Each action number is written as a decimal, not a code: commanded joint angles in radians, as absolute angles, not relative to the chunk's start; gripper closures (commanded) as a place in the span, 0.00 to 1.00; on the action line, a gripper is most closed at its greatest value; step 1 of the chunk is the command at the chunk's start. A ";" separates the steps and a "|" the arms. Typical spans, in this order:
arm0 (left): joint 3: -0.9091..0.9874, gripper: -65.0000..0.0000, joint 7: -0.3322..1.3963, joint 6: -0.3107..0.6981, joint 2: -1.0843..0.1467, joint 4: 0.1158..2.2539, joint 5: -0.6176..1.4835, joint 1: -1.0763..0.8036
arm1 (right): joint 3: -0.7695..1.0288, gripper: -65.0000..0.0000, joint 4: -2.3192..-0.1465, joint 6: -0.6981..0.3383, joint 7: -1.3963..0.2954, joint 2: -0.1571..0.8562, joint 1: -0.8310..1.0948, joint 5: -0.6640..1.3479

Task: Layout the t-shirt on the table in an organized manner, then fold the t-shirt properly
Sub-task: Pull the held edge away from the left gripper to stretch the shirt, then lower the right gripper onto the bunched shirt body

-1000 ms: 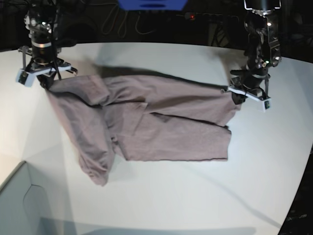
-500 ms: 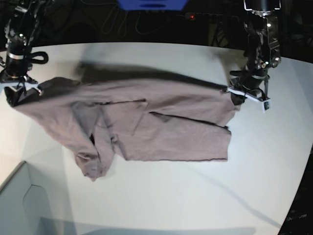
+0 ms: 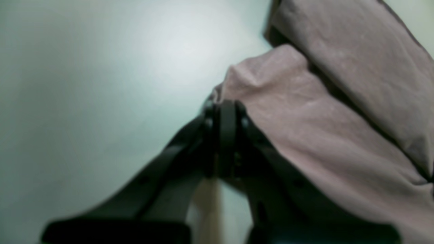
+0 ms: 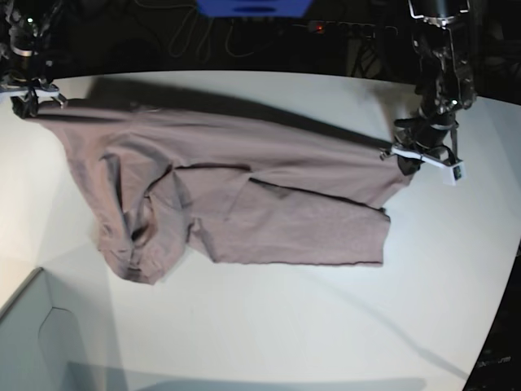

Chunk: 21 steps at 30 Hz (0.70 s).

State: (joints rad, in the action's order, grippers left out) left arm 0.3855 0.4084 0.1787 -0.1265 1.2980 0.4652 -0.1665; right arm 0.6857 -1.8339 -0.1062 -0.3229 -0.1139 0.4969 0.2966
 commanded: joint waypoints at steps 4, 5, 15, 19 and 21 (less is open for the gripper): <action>0.392 1.00 0.384 0.176 -0.124 1.317 0.470 -0.154 | 0.688 1.00 -1.748 -0.142 -0.305 -0.091 0.501 0.298; 0.394 1.00 0.384 0.176 -0.122 1.317 0.470 -0.154 | 0.688 1.00 -1.728 -0.142 -0.305 -0.081 0.493 0.298; 0.398 1.00 0.387 0.176 -0.124 1.319 0.470 -0.168 | 0.688 0.77 -1.722 -0.143 -0.305 -0.056 0.495 0.298; 0.398 1.00 0.387 0.176 -0.127 1.319 0.470 -0.183 | 0.694 0.70 -1.765 -0.143 -0.300 -0.062 0.496 0.298; 0.398 1.00 0.387 0.176 -0.127 1.323 0.470 -0.183 | 0.691 0.69 -1.790 -0.143 -0.298 -0.062 0.495 0.298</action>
State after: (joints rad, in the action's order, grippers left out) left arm 0.3931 0.4084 0.1757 -0.1162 1.2991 0.4648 -0.1932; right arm 0.6865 -1.7687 -0.1349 -0.3264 -0.0692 0.4915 0.2928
